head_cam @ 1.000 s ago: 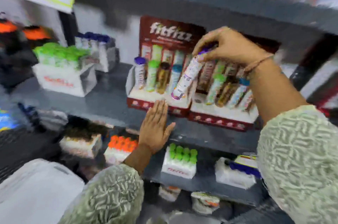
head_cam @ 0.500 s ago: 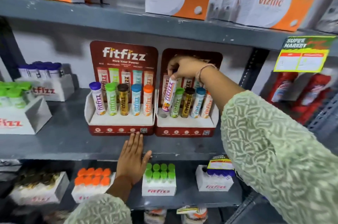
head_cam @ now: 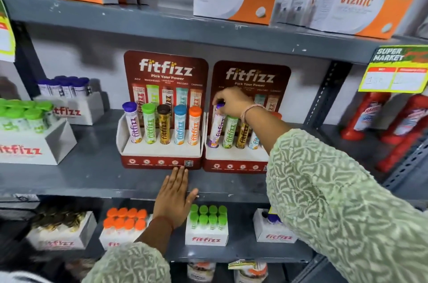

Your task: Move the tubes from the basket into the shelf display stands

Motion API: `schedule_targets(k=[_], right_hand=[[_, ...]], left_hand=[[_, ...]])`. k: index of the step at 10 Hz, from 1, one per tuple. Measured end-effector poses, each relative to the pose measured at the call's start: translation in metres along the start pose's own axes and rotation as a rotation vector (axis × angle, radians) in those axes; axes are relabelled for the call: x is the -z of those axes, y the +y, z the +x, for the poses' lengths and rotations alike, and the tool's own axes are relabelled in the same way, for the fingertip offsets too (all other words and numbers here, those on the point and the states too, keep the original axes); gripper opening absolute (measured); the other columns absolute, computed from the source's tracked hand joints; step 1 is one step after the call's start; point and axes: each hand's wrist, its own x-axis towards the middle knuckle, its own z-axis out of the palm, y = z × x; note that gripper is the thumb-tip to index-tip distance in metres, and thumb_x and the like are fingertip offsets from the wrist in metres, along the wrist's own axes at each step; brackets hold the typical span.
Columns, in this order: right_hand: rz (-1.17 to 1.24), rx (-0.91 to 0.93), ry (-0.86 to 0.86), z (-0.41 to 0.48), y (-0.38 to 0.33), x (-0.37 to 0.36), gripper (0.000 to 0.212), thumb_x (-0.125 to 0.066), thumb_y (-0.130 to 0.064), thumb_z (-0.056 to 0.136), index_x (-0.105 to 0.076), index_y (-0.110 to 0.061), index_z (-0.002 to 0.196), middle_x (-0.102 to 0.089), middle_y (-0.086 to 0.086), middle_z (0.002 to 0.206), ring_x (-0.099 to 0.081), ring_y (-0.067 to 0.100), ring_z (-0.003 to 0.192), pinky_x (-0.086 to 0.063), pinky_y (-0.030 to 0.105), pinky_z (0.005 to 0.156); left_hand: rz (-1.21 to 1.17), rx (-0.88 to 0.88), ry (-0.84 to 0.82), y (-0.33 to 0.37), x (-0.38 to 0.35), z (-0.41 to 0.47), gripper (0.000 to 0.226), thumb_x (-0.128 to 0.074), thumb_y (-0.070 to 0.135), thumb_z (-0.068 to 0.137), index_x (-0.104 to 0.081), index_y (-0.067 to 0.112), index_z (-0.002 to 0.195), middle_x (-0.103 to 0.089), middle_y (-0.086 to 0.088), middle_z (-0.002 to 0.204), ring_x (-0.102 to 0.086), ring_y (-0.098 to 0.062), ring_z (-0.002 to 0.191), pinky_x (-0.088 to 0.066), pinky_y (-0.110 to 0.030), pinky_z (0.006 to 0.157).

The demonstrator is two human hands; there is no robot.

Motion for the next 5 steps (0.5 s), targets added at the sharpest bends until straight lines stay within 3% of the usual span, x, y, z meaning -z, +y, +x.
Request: schedule_targets(k=[1,2,3,4,5], right_hand=[[-0.008,-0.047,0.015,0.003,0.003,-0.007,0.031,-0.068,-0.015,0.078,-0.063,-0.008,0.109,-0.064,0.015,0.116,-0.061,0.028,0.102,-0.048,0.032,0.086],[-0.062,-0.046,-0.039,0.0,0.004,-0.011,0.033,-0.07,-0.02,0.077,-0.064,-0.008,0.107,-0.065,0.015,0.113,-0.061,0.029,0.099,-0.051,0.036,0.09],[-0.128,-0.029,-0.042,0.0,0.004,-0.023,0.036,-0.067,-0.03,0.078,-0.063,-0.013,0.11,-0.066,0.011,0.114,-0.059,0.028,0.103,-0.05,0.041,0.093],[-0.144,-0.079,-0.024,-0.004,-0.001,-0.016,0.047,-0.061,-0.042,0.08,-0.055,-0.019,0.121,-0.06,0.009,0.128,-0.049,0.031,0.12,-0.041,0.045,0.104],[0.077,-0.07,0.23,-0.034,-0.005,-0.024,0.052,-0.052,-0.04,0.086,-0.043,-0.018,0.133,-0.041,0.007,0.146,-0.03,0.025,0.138,-0.024,0.045,0.117]], left_hand=[[0.052,-0.006,0.0,0.003,0.001,0.0,0.089,0.018,0.066,0.077,0.002,0.007,0.141,0.001,-0.011,0.154,0.01,-0.02,0.14,0.01,-0.03,0.111],[0.062,0.022,-0.019,0.003,0.002,0.0,0.062,-0.019,0.044,0.097,0.004,0.007,0.141,0.002,-0.011,0.155,0.011,-0.02,0.14,0.012,-0.03,0.111],[0.097,0.019,-0.024,0.003,0.001,0.002,0.062,-0.02,0.043,0.097,0.007,0.009,0.141,0.005,-0.01,0.155,0.012,-0.019,0.14,0.013,-0.03,0.11],[0.074,0.02,-0.045,0.003,0.005,0.0,0.062,-0.02,0.042,0.097,0.011,0.009,0.14,0.007,-0.01,0.155,0.016,-0.018,0.138,0.013,-0.029,0.111],[-0.051,-0.05,0.143,0.01,0.02,-0.007,0.063,-0.018,0.048,0.096,0.009,0.009,0.138,0.004,-0.013,0.154,0.013,-0.02,0.138,0.015,-0.024,0.11]])
